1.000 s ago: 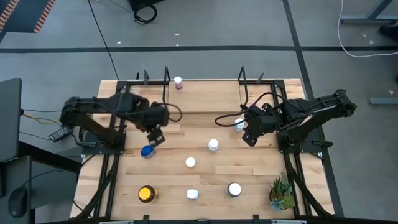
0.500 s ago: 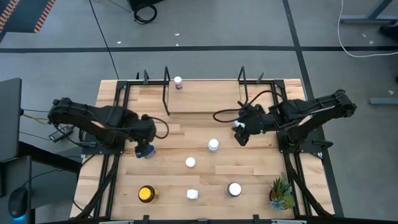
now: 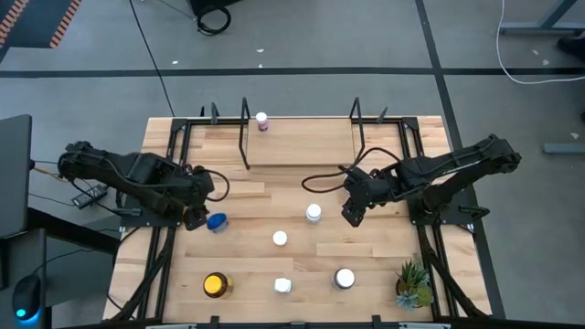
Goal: Pick and place medicine bottles onto shelf by color
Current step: Put the top right white pill bottle on the shelf
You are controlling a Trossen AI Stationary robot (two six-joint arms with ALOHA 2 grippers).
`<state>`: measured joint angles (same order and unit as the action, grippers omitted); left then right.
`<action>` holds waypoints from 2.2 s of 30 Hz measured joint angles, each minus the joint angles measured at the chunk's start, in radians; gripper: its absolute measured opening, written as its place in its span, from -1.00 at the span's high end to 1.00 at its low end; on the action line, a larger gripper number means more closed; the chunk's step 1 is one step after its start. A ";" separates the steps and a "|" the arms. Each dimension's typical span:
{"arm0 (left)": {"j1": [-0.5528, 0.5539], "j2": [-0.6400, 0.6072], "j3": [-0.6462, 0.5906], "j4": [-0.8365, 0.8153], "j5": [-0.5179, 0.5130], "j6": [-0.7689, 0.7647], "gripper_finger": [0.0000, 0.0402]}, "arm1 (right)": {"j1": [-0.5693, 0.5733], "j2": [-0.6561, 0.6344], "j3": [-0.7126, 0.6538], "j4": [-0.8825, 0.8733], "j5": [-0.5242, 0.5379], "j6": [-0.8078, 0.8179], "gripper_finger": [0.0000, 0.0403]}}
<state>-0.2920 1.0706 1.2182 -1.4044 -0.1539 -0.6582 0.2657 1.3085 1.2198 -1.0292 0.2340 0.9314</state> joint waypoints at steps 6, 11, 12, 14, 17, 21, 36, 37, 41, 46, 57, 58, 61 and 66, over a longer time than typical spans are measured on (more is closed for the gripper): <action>0.000 0.000 0.000 0.005 0.000 -0.016 -0.51 | 0.000 0.000 0.000 0.000 0.000 0.000 -0.11; 0.009 0.000 0.000 0.038 0.000 -0.026 -0.50 | 0.000 0.000 0.000 0.000 0.000 0.000 -0.11; 0.010 0.001 0.000 0.038 0.000 -0.039 -0.50 | 0.000 0.000 0.000 0.000 0.000 0.000 -0.11; 0.010 0.001 0.000 0.038 0.000 -0.058 -0.50 | 0.000 0.000 0.000 0.000 0.000 0.000 -0.11; 0.010 0.001 0.000 0.038 0.000 -0.085 -0.50 | 0.000 0.000 0.000 0.000 0.000 0.000 -0.11; 0.010 0.001 0.000 0.042 -0.006 -0.134 -0.50 | 0.000 0.000 0.000 0.000 0.000 0.000 -0.11; 0.010 0.002 0.000 0.041 -0.010 -0.201 -0.50 | 0.000 -0.001 0.000 0.000 0.000 0.000 -0.11; 0.010 0.002 0.000 0.041 -0.010 -0.205 -0.50 | 0.000 -0.001 0.000 0.000 0.000 0.000 -0.11; 0.010 0.003 0.000 0.041 -0.011 -0.228 -0.50 | 0.000 -0.001 0.000 0.000 0.000 0.000 -0.11; 0.010 0.003 0.000 0.041 -0.018 -0.255 -0.50 | 0.000 -0.001 0.000 0.000 0.000 0.000 -0.11; -0.004 0.008 0.000 0.034 -0.028 -0.242 -0.50 | 0.000 -0.001 0.000 0.000 0.000 0.000 -0.11; -0.004 0.015 0.000 0.029 -0.028 -0.231 -0.50 | 0.000 -0.001 0.000 0.000 0.000 0.000 -0.11; -0.004 0.040 -0.001 0.015 -0.027 -0.174 -0.50 | 0.000 -0.001 0.000 0.000 0.000 0.000 -0.11; -0.004 0.096 -0.001 0.015 -0.015 -0.096 -0.50 | 0.000 -0.001 0.000 0.000 0.000 0.000 -0.11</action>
<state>-0.2962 1.1664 1.2175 -1.3898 -0.1687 -0.7543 0.2659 1.3075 1.2194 -1.0290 0.2340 0.9310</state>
